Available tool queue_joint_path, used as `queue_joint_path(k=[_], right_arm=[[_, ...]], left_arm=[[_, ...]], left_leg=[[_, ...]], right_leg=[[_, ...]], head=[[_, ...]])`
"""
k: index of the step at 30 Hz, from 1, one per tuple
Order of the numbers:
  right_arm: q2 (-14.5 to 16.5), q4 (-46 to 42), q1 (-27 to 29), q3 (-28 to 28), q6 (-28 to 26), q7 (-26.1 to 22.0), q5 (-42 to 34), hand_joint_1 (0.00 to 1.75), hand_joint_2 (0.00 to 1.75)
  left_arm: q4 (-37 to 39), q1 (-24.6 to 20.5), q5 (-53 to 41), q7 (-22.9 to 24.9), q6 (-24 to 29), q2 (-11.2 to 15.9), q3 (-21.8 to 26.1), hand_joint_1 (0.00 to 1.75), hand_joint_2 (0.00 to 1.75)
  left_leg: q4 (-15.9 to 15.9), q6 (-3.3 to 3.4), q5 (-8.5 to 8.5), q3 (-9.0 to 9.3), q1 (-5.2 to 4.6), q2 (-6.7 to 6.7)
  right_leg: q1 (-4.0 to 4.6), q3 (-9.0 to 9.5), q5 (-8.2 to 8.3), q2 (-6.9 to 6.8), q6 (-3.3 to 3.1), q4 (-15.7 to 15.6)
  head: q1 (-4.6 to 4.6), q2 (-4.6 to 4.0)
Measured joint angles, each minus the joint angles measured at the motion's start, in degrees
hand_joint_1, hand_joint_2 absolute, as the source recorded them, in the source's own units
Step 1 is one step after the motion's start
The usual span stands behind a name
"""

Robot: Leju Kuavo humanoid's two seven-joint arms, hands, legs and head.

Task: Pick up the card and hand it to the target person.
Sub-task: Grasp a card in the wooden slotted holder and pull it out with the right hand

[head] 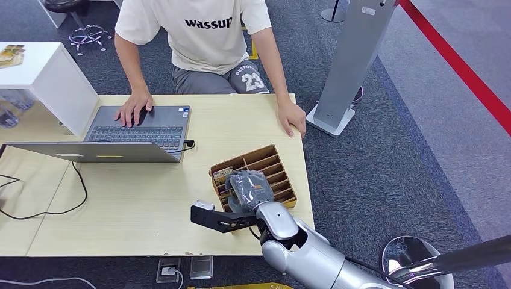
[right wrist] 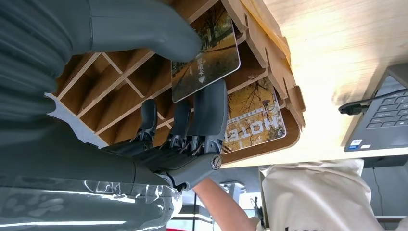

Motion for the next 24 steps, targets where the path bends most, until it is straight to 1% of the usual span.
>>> queue_joint_path(k=[4, 7, 8, 11, 19, 22, 24], right_arm=[[0.0, 0.0, 0.03, -0.03, -0.01, 0.0, 0.0, 1.01, 1.75], [0.0, 0.0, 0.06, -0.04, -0.01, 0.0, 0.0, 1.23, 1.75], [0.0, 0.01, 0.08, -0.05, -0.01, 0.0, 0.0, 1.27, 1.75], [0.0, 0.01, 0.11, -0.06, 0.0, -0.04, 0.07, 1.29, 1.75], [0.0, 0.0, 0.12, -0.14, 0.02, -0.19, 0.19, 1.48, 1.75], [0.01, 0.0, 0.11, -0.14, 0.01, -0.29, 0.24, 1.5, 1.75], [0.01, 0.0, 0.11, -0.14, 0.0, -0.34, 0.24, 1.51, 1.75]], left_arm=[[0.0, 0.0, -0.06, -0.07, -0.08, 0.02, -0.01, 0.0, 0.0], [0.0, 0.0, -0.09, -0.12, -0.09, 0.04, -0.01, 0.0, 0.0], [0.0, 0.0, -0.09, -0.13, -0.1, 0.05, -0.01, 0.0, 0.0], [0.0, 0.0, -0.09, -0.14, -0.15, 0.13, -0.01, 0.0, 0.0], [0.0, 0.0, -0.09, -0.15, -0.14, 0.17, -0.01, 0.0, 0.0], [0.0, 0.0, -0.09, -0.17, -0.14, 0.17, -0.01, 0.0, 0.0], [0.0, 0.0, -0.09, -0.18, -0.14, 0.17, -0.01, 0.0, 0.87]], left_leg=[[0.0, 0.0, 0.0, 0.0, 0.0, 0.0], [0.0, 0.0, 0.0, 0.0, 0.0, 0.0], [0.0, 0.0, 0.0, 0.0, 0.0, 0.0], [0.0, 0.0, 0.0, 0.0, 0.0, 0.0], [0.0, 0.0, 0.0, 0.01, 0.0, 0.0], [0.0, 0.0, 0.0, 0.01, 0.0, 0.0], [0.0, 0.0, 0.0, 0.01, 0.0, 0.0]], right_leg=[[0.0, 0.0, 0.0, 0.0, 0.0, 0.0], [0.0, 0.0, 0.0, 0.0, 0.0, 0.0], [0.0, 0.0, 0.0, 0.0, 0.0, 0.0], [0.0, 0.0, 0.0, 0.0, 0.0, 0.0], [0.0, 0.01, 0.0, 0.0, 0.0, 0.0], [0.0, 0.01, 0.0, 0.0, 0.0, 0.0], [0.0, 0.01, 0.0, 0.0, 0.0, 0.0]], head=[[0.01, 0.0], [0.02, 0.0], [0.02, 0.0], [0.01, -0.01], [0.01, -0.01], [0.01, 0.0], [0.0, 0.0]])
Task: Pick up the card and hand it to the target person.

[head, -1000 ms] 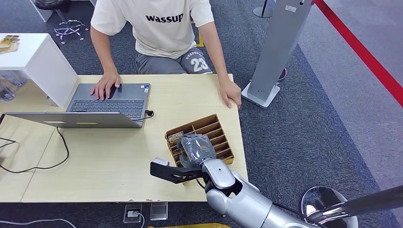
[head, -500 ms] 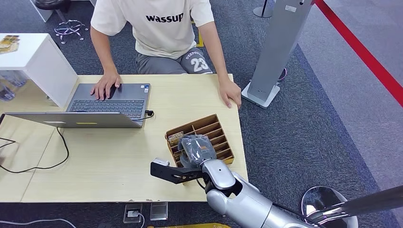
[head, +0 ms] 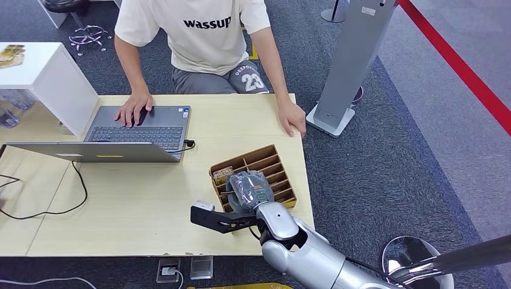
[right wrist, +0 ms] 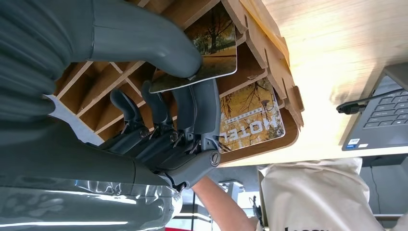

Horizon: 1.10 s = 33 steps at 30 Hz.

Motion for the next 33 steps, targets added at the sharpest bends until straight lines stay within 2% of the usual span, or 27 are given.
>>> queue_joint_path(k=[2, 19, 26, 33], right_arm=[[0.0, 0.0, 0.0, -0.01, 0.0, -0.04, -0.02, 1.51, 1.75], [-0.4, -1.68, -0.16, -0.2, 1.17, 0.84, -3.02, 1.52, 1.75], [-2.69, -7.28, -1.0, -0.78, 3.91, 2.94, -4.86, 1.52, 1.75], [-5.86, -17.38, -1.98, -2.2, 6.04, 4.32, -6.02, 1.52, 1.75]], left_arm=[[0.0, 0.0, -0.02, 0.0, 0.01, 0.0, 0.0, 0.0, 1.75], [0.0, 0.01, -0.26, -0.37, -0.1, 0.19, 0.0, 0.0, 1.75], [0.0, 0.04, 0.14, -0.14, -0.09, 0.49, 0.0, 0.0, 1.75], [0.0, 0.09, 0.87, -0.1, -0.04, 0.63, 0.0, 0.0, 1.75]], left_leg=[[0.0, 0.0, 0.0, 0.0, 0.0, 0.0], [0.0, 0.0, 0.0, 0.01, 0.0, 0.0], [0.0, 0.0, 0.0, 0.0, 0.0, 0.0], [0.01, 0.0, 0.0, 0.02, 0.0, 0.02]], right_leg=[[0.0, 0.0, 0.0, 0.0, 0.0, 0.0], [0.0, 0.0, 0.0, 0.0, 0.0, 0.0], [0.0, -0.01, 0.0, 0.0, 0.0, 0.0], [0.0, -0.01, 0.0, 0.04, 0.0, 0.0]], head=[[0.0, -0.01], [-0.02, 0.0], [0.01, -0.01], [-0.02, 0.0]])
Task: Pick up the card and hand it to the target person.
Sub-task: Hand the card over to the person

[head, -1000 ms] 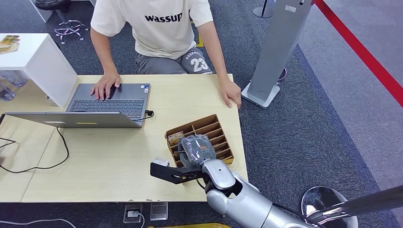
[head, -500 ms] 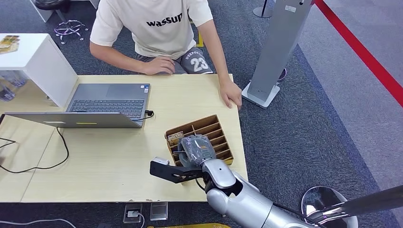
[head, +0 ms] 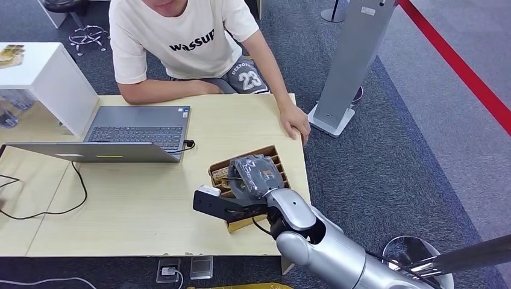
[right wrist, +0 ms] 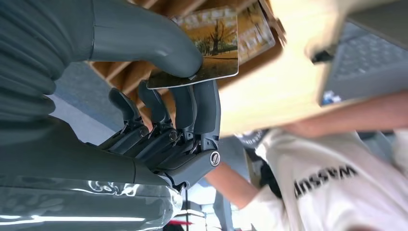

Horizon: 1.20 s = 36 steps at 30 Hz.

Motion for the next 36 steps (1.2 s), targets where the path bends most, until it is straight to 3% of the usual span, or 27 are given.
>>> queue_joint_path(k=[7, 13, 19, 26, 30, 35, 36], right_arm=[[-1.68, -8.2, -0.02, -1.21, -4.8, -3.83, 2.62, 1.52, 1.75], [-1.71, -7.9, -0.02, -1.8, -10.01, -10.85, 1.66, 1.52, 1.75], [-0.96, -2.62, -0.08, -2.73, -18.23, -20.03, -2.26, 1.52, 1.75], [0.16, 7.08, -0.22, -4.48, -28.88, -27.05, -2.89, 1.52, 1.75], [0.9, 11.74, -0.22, -5.53, -35.43, -29.4, 0.39, 1.52, 1.75], [1.76, 16.12, -0.2, -6.48, -38.71, -31.09, 1.9, 1.52, 1.75], [1.94, 16.89, -0.2, -6.6, -39.06, -31.47, 1.86, 1.14, 1.75]], left_arm=[[0.0, 0.01, 0.33, -0.49, 0.15, 0.0, 0.0, 0.0, 1.75], [0.0, 0.0, 0.32, -0.8, 0.17, -0.03, 0.0, 0.0, 1.75], [0.0, -0.02, -0.48, -1.09, 0.08, -0.15, 0.0, 0.0, 1.75], [0.0, -0.04, -1.4, -1.38, -0.13, -0.41, 0.0, 0.0, 1.75], [0.0, -0.03, -1.63, -1.38, -0.29, -0.62, -0.02, 0.0, 1.75], [0.0, -0.04, -2.07, -1.56, -0.4, -0.8, -0.24, 0.0, 1.75], [0.0, -0.04, -2.16, -1.69, -0.39, -0.84, -0.33, 0.0, 1.31]], left_leg=[[0.0, 0.0, 0.0, -0.01, 0.0, 0.0], [0.0, 0.0, 0.0, -0.02, 0.0, -0.01], [0.0, 0.0, 0.0, -0.04, 0.0, -0.02], [0.0, 0.0, 0.0, -0.05, 0.0, -0.02], [0.0, 0.0, 0.0, -0.05, 0.0, -0.02], [0.0, 0.0, 0.0, -0.05, 0.0, -0.02], [0.0, 0.0, 0.0, -0.05, 0.0, -0.02]], right_leg=[[0.0, 0.01, 0.0, 0.0, 0.0, 0.0], [0.0, 0.02, 0.0, -0.01, 0.0, 0.0], [0.0, 0.02, 0.0, -0.02, 0.0, 0.0], [0.0, 0.01, 0.0, -0.03, 0.0, 0.0], [0.0, 0.01, 0.0, -0.03, 0.0, 0.0], [0.0, 0.01, 0.0, -0.03, 0.0, 0.0], [0.0, 0.01, 0.0, -0.03, 0.0, 0.0]], head=[[0.01, 0.01], [0.02, 0.0], [0.01, 0.0], [0.03, 0.01], [0.03, 0.0], [0.01, -0.01], [0.02, -0.01]])
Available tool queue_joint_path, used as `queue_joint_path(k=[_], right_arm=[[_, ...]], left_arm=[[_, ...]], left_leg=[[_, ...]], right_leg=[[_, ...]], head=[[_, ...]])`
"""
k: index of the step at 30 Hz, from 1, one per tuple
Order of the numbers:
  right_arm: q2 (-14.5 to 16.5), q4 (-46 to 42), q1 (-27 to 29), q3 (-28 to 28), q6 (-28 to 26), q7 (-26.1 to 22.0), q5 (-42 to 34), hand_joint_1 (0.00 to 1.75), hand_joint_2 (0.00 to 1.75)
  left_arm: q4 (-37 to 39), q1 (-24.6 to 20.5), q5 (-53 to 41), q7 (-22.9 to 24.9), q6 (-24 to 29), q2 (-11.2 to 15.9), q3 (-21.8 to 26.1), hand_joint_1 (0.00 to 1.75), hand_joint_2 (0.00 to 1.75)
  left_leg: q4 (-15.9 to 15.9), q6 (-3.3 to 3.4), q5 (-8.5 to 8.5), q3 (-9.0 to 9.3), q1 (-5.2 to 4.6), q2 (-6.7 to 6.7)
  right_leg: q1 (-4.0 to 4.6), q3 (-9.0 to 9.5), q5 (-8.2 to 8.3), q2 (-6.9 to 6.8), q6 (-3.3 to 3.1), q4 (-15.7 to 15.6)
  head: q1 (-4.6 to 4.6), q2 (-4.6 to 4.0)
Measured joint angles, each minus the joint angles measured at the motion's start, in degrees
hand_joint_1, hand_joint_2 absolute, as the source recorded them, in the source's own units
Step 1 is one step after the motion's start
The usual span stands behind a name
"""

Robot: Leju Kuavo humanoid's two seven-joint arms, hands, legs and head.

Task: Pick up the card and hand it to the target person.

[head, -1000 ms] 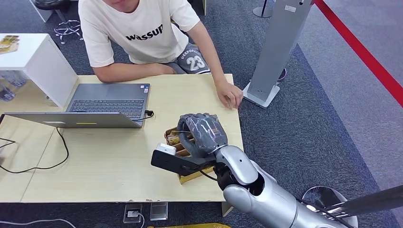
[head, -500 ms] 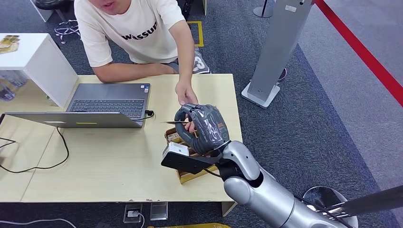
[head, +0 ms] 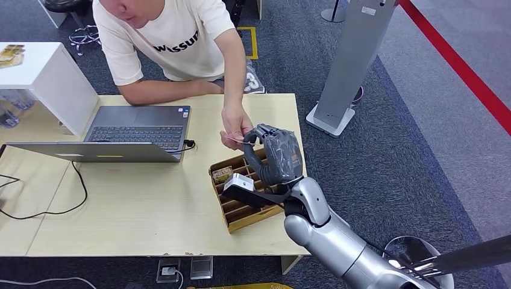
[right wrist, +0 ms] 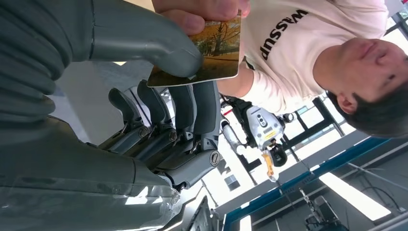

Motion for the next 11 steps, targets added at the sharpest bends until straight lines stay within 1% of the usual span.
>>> queue_joint_path(k=[3, 7, 10, 11], right_arm=[[0.53, 1.9, 0.09, -0.21, -0.47, -1.01, -1.01, 0.0, 1.75], [1.11, 2.75, 0.7, -0.66, 0.37, -2.63, -5.38, 0.0, 1.75], [1.42, 2.5, 1.75, -1.34, 3.78, -4.03, -12.7, 0.0, 1.75], [1.48, 2.41, 1.97, -1.46, 4.44, -4.26, -14.11, 0.0, 1.75]], left_arm=[[0.0, 0.0, -0.27, -0.2, 0.13, -0.05, -0.16, 0.0, 0.0], [0.0, 0.0, -0.17, -0.2, 0.5, -0.06, -0.19, 0.0, 0.0], [0.0, 0.02, 0.47, 0.06, 1.05, -0.06, -0.19, 0.0, 0.0], [0.0, 0.02, 0.57, 0.12, 1.13, -0.06, -0.19, 0.0, 0.0]], left_leg=[[0.0, 0.0, 0.0, 0.0, 0.0, 0.0], [0.0, 0.0, 0.0, 0.0, 0.0, 0.01], [0.0, 0.0, 0.0, 0.0, 0.0, 0.01], [0.0, 0.0, 0.0, 0.0, 0.0, 0.01]], right_leg=[[0.0, 0.0, 0.0, 0.0, 0.0, 0.0], [0.0, -0.02, 0.0, 0.01, 0.0, 0.0], [0.0, -0.02, 0.0, 0.01, 0.0, 0.0], [0.0, -0.02, 0.0, 0.01, 0.0, 0.0]], head=[[0.01, 0.01], [0.01, 0.01], [0.02, 0.0], [0.02, 0.0]])
